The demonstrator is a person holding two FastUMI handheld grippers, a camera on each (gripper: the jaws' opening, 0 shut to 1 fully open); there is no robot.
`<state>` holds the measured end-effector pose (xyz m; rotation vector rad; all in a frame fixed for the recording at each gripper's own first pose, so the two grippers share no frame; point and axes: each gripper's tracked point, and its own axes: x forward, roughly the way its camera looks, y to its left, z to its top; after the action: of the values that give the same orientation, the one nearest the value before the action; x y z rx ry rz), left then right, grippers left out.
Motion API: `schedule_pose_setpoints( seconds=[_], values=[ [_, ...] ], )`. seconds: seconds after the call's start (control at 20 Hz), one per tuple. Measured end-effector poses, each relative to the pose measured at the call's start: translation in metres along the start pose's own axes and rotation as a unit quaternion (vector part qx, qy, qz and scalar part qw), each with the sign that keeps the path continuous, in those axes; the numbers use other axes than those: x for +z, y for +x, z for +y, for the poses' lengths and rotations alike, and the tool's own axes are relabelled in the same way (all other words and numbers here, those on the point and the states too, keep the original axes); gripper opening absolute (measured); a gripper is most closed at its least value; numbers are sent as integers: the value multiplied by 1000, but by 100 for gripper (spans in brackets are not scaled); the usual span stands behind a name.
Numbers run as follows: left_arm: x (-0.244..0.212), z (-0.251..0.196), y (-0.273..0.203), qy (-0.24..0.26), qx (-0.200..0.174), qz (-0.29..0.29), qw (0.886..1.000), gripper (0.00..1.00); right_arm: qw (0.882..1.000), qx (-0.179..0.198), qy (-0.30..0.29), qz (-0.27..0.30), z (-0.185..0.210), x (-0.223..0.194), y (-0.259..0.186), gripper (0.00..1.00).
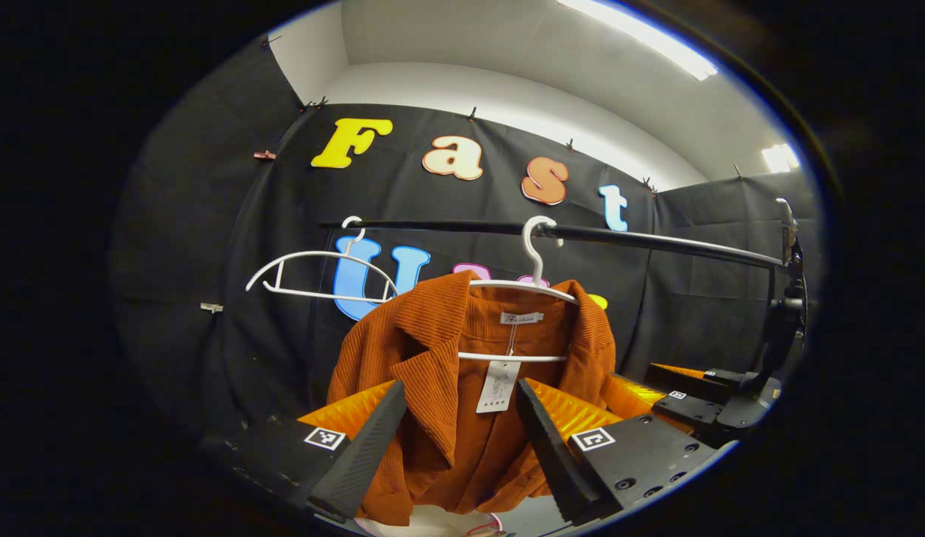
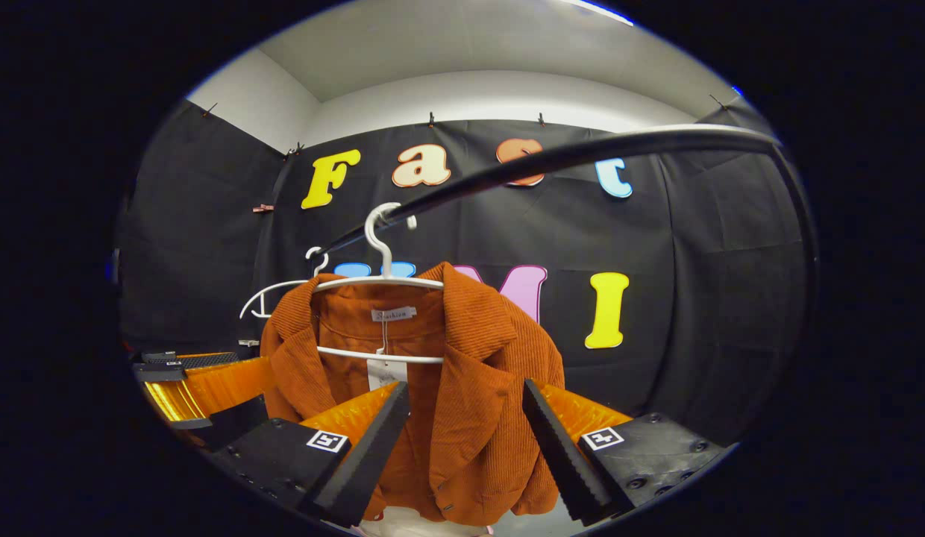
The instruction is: Grasp the clothes on the hanger with both hands and then place them into the laundry hamper below.
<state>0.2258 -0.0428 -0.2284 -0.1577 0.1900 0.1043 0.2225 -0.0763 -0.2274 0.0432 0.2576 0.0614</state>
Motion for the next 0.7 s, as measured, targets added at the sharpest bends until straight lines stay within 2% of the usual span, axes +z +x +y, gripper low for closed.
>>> schedule_pose_setpoints(
  seconds=[0.25,0.55,0.7],
  values=[
    [-22,18,33,-8,53,8,999,94,999,30,11,31,2,-34,30,98],
    [-59,21,58,4,69,45,997,93,996,53,32,57,8,-57,55,98],
    [-65,24,71,1,82,48,995,93,996,53,25,70,7,-69,70,98]
  ],
)
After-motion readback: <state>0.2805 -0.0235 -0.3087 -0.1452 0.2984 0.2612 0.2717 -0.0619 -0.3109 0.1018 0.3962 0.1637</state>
